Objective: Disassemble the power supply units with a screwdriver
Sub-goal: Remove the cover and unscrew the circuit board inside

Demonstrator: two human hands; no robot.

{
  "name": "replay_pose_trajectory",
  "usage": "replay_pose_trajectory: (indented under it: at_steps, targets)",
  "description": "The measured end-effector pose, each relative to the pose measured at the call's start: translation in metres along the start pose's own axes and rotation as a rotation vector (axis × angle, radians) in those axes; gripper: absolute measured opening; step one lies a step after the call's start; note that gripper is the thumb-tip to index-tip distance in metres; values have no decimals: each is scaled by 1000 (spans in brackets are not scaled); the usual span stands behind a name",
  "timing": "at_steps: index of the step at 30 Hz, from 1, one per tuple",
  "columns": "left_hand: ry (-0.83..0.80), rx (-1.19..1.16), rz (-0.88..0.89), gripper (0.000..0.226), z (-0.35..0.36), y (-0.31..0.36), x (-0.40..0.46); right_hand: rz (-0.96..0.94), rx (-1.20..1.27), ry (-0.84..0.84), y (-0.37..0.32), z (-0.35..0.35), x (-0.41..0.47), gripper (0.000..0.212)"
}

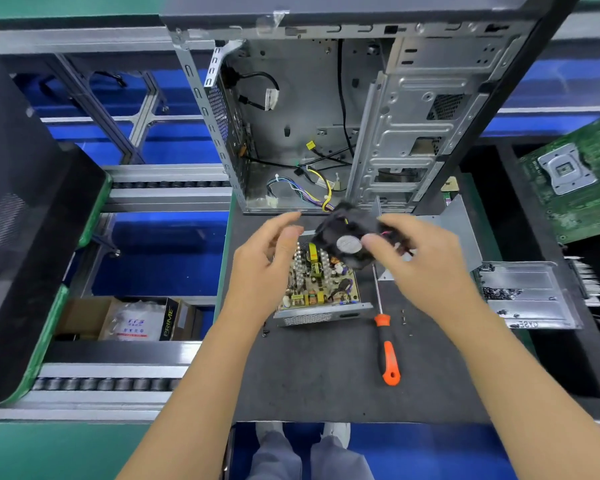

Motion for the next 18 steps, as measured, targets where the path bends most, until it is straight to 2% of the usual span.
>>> replay_pose_trajectory:
  at_steps: [3,6,11,18]
  targets:
    - [-27,55,-48,17,9,-17,-2,130,-87,199,31,-45,3,21]
    - [-87,139,-60,14,24,-33,-6,260,-279,277,66,-71,3,28]
    - [-169,190,-55,13,47,-49,-12,386,-552,103,109,-50,6,37]
    - [-229,241,-35,12,61,-56,-18,476,-572,35,138,-21,8,37]
Point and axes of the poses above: each hand's wrist, its own x-axis towards the middle knuckle, its own z-axis out of the palm, y = z × x, the point moved 7 cm from there along x, towards the middle knuckle, and after that the axes turned 1 degree about x, right-handed, at the moved point
